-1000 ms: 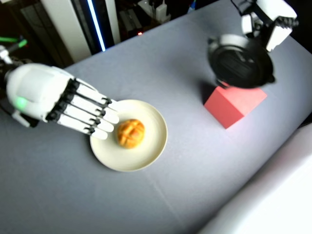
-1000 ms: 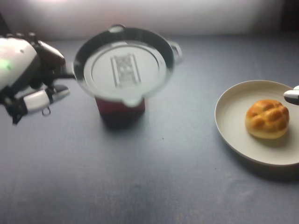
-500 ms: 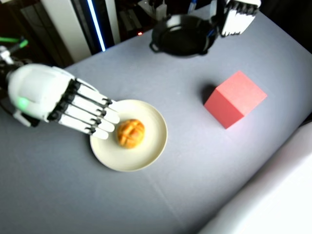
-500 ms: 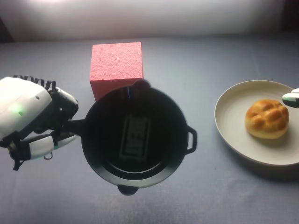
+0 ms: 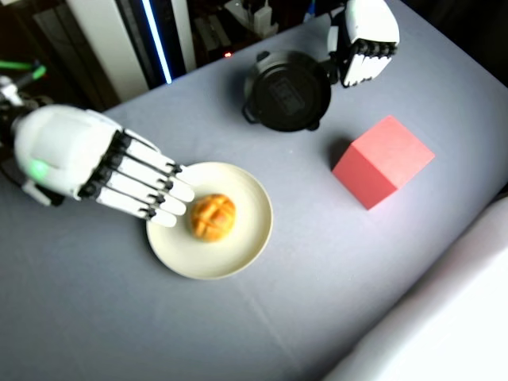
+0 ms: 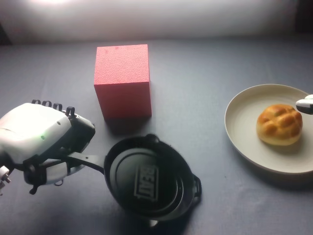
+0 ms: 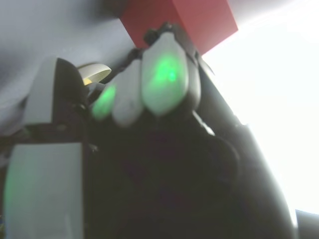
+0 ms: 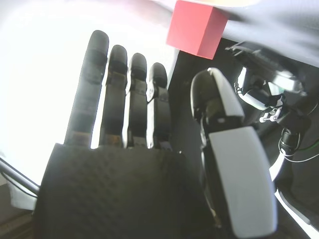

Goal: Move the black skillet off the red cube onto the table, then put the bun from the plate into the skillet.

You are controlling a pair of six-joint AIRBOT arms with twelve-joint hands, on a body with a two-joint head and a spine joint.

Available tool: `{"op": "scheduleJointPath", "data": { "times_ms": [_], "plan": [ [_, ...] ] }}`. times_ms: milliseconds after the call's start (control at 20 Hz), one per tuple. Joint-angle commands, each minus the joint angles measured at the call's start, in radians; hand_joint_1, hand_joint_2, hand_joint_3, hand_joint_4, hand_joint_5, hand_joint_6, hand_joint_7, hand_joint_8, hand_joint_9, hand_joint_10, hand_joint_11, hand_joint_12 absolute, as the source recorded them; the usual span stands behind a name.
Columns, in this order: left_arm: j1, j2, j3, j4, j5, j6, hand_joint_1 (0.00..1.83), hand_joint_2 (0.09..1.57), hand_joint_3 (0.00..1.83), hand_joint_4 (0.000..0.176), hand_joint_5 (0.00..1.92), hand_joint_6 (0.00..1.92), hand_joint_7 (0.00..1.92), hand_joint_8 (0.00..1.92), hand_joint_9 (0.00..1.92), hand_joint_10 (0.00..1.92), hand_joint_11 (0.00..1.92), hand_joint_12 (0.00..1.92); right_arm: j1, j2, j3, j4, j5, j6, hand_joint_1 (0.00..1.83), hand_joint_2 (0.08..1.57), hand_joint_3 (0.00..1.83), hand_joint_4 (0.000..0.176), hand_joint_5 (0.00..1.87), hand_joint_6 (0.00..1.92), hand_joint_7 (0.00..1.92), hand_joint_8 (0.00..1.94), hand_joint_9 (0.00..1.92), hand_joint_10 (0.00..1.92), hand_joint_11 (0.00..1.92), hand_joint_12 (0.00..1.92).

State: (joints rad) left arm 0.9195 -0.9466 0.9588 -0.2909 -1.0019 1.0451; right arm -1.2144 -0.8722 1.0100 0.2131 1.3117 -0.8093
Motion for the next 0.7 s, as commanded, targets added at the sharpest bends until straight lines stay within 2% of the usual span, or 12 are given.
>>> {"op": "scheduleJointPath", "data": {
  "times_ms": [0,200,250,300,350,400,450,500,550,600,650],
  "plan": [
    [-0.002,-0.002,0.003,0.009,-0.113,-0.002,1.19,1.07,0.0,0.0,0.81,1.92,0.85,1.92,0.98,1.92,1.06,1.92,0.002,0.001,0.005,0.012,0.118,0.006,0.76,1.35,0.0,0.006,0.47,0.0,0.47,0.0,0.48,0.0,0.55,0.09],
    [0.007,-0.011,0.003,-0.003,-0.115,-0.002,1.14,1.08,0.0,0.0,0.76,1.86,0.75,1.92,0.86,1.92,0.92,1.92,0.001,0.0,0.005,0.012,0.117,0.008,0.78,1.35,0.0,0.008,0.47,0.0,0.47,0.0,0.49,0.0,0.55,0.11],
    [0.008,-0.011,0.002,-0.003,-0.12,-0.002,1.07,1.08,0.0,0.0,0.75,1.74,0.7,1.92,0.77,1.92,0.77,1.92,0.001,0.0,0.005,0.012,0.117,0.01,0.8,1.34,0.0,0.0,0.47,0.0,0.47,0.0,0.49,0.0,0.55,0.13],
    [0.009,-0.007,-0.001,-0.003,-0.128,-0.002,1.07,1.08,0.0,0.0,0.75,1.74,0.7,1.92,0.77,1.92,0.77,1.92,0.001,0.0,0.005,0.011,0.117,0.01,0.8,1.34,0.0,0.0,0.47,0.0,0.47,0.0,0.49,0.0,0.55,0.13],
    [0.011,0.0,-0.008,-0.002,-0.142,-0.002,1.04,1.08,0.0,0.0,0.73,1.62,0.66,1.89,0.74,1.92,0.74,1.92,0.001,0.0,0.005,0.011,0.117,0.01,0.8,1.34,0.0,0.0,0.48,0.0,0.47,0.0,0.49,0.0,0.49,0.24],
    [0.014,0.009,-0.015,0.002,-0.155,-0.002,1.04,1.15,0.02,0.009,0.87,1.21,0.65,1.68,0.69,1.79,0.65,1.92,0.001,0.0,0.005,0.01,0.117,0.01,0.79,1.35,0.0,0.0,0.46,0.0,0.45,0.0,0.47,0.0,0.33,0.55],
    [0.016,0.02,-0.021,0.005,-0.166,-0.002,1.03,1.16,0.01,0.038,0.87,1.19,0.62,1.52,0.58,1.66,0.42,1.89,0.001,0.0,0.006,0.007,0.117,0.01,0.79,1.35,0.0,0.0,0.46,0.0,0.45,0.0,0.48,0.0,0.3,0.62],
    [0.017,0.029,-0.026,0.008,-0.174,-0.002,1.03,1.16,0.01,0.038,0.87,1.19,0.62,1.52,0.58,1.66,0.42,1.89,0.002,0.0,0.008,0.007,0.117,0.011,0.79,1.35,0.0,0.0,0.46,0.0,0.45,0.0,0.48,0.0,0.3,0.62],
    [0.02,0.037,-0.031,0.012,-0.183,-0.002,0.99,1.18,0.0,0.107,0.83,1.22,0.58,1.25,0.49,1.34,0.14,1.66,0.002,0.0,0.01,0.007,0.117,0.012,0.77,1.34,0.0,0.0,0.45,0.0,0.45,0.0,0.47,0.0,0.25,0.74],
    [0.022,0.046,-0.037,0.016,-0.194,-0.002,0.95,1.08,0.0,0.0,0.6,0.71,0.55,0.9,0.47,1.09,0.14,1.46,0.005,0.0,0.012,0.008,0.117,0.012,0.73,1.35,0.0,0.013,0.43,0.0,0.43,0.0,0.45,0.0,0.21,0.8],
    [0.024,0.053,-0.042,0.021,-0.205,-0.002,0.95,1.08,0.0,0.0,0.6,0.71,0.55,0.9,0.47,1.09,0.14,1.46,0.008,0.001,0.015,0.008,0.117,0.012,0.73,1.35,0.0,0.013,0.43,0.0,0.43,0.0,0.45,0.0,0.21,0.8]
  ]
}}
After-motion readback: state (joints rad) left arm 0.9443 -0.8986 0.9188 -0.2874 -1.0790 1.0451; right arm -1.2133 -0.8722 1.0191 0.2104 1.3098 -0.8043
